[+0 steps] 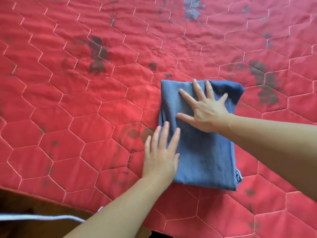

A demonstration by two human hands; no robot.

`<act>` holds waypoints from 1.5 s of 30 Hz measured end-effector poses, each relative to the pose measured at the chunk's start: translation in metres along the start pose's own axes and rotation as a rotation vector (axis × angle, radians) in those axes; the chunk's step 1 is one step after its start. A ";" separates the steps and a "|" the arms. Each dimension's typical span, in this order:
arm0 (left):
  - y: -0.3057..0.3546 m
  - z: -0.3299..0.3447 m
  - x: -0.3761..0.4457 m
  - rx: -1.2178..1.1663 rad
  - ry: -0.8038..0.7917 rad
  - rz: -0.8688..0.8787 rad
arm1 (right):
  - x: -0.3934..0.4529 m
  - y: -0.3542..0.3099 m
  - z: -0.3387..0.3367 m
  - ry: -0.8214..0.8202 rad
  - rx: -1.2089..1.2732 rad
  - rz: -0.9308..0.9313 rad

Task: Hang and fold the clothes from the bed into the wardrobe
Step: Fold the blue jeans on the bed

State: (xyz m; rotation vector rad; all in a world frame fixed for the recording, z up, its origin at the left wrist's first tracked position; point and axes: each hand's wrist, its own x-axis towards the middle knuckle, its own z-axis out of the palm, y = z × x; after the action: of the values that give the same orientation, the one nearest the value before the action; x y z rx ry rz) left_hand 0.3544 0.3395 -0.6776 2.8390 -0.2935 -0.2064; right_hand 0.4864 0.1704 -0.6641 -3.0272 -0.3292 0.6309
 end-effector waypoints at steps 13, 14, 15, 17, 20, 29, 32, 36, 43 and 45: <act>-0.015 0.009 0.009 0.066 -0.390 0.019 | -0.035 0.019 0.029 0.121 0.021 -0.180; -0.015 0.009 0.010 0.071 -0.397 0.024 | -0.062 0.030 0.043 0.107 -0.002 -0.229; -0.015 0.010 0.009 0.077 -0.406 0.026 | -0.086 0.041 0.057 0.071 -0.023 -0.254; -0.012 0.012 0.008 0.101 -0.413 0.024 | -0.114 0.063 0.078 0.008 -0.051 -0.239; -0.011 0.014 0.009 0.128 -0.403 0.019 | -0.111 0.069 0.079 -0.035 -0.076 -0.239; 0.002 0.022 -0.041 -0.190 -0.159 -0.331 | -0.146 0.059 0.077 0.050 -0.073 -0.420; 0.002 0.022 -0.048 -0.250 -0.121 -0.329 | -0.163 0.060 0.093 0.058 -0.078 -0.521; -0.006 0.011 -0.035 -0.520 -0.106 -0.437 | -0.160 0.057 0.101 0.098 -0.073 -0.490; -0.020 -0.008 -0.011 -0.752 -0.391 -0.767 | -0.155 0.051 0.092 0.133 0.107 -0.459; -0.020 -0.019 -0.002 -0.914 -0.449 -0.862 | -0.156 0.051 0.081 0.169 0.208 -0.413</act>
State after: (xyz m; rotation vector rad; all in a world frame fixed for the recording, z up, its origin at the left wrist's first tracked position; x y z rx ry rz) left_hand 0.3591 0.3640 -0.6656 1.8046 0.7671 -0.8789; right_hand 0.3247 0.0866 -0.6815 -2.6696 -0.7960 0.3506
